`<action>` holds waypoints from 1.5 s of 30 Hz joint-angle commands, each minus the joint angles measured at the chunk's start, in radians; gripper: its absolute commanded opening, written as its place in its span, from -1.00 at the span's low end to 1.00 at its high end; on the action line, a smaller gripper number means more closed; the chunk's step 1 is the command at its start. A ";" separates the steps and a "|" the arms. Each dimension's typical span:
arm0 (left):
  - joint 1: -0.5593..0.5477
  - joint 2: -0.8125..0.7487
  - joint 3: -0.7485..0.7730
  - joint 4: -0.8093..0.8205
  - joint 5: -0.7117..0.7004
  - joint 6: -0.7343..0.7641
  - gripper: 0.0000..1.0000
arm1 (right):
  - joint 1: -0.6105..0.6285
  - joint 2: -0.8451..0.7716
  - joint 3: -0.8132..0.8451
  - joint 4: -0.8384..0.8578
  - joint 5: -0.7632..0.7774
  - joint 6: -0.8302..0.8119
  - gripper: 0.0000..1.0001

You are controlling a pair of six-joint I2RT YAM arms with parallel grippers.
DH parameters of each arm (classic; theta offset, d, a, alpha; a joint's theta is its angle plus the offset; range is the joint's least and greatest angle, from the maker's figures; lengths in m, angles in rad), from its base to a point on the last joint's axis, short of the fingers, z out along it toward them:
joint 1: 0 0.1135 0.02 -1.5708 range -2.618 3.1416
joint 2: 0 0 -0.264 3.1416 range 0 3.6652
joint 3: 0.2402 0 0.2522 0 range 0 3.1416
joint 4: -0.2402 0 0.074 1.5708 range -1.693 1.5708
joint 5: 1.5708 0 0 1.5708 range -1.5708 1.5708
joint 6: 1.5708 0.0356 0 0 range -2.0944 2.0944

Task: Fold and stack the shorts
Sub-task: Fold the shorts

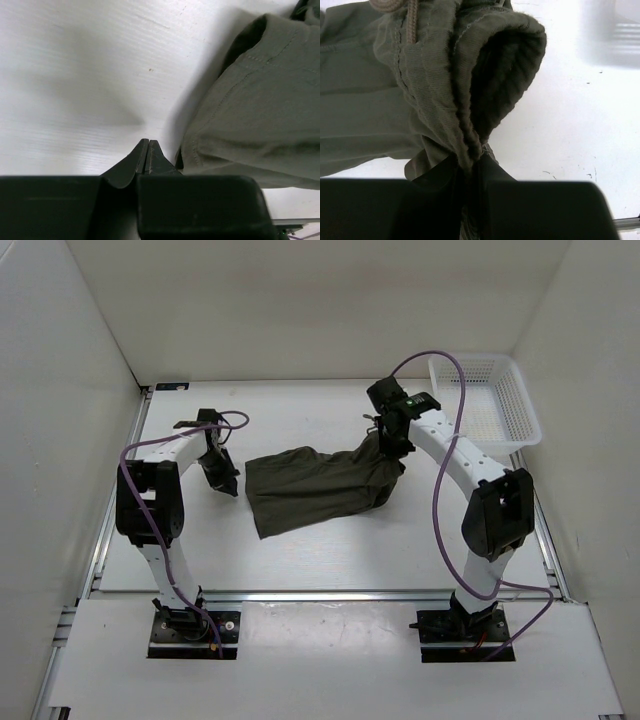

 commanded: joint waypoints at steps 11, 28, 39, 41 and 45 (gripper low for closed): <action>-0.025 0.130 0.018 0.092 0.151 -0.011 -0.79 | 0.114 0.018 0.144 -0.003 -0.006 0.008 -1.00; -0.025 0.130 0.018 0.103 0.164 -0.011 -0.79 | 0.350 0.296 0.522 -0.085 -0.072 0.058 -1.00; -0.035 0.130 0.018 0.112 0.164 -0.011 -0.79 | 0.401 0.431 0.657 -0.065 -0.153 0.087 -1.00; -0.035 0.130 0.018 0.112 0.164 -0.011 -0.79 | 0.401 0.461 0.674 -0.055 -0.178 0.099 -1.00; -0.035 0.130 0.018 0.112 0.164 -0.011 -0.79 | 0.412 0.470 0.652 0.060 -0.309 0.099 -1.00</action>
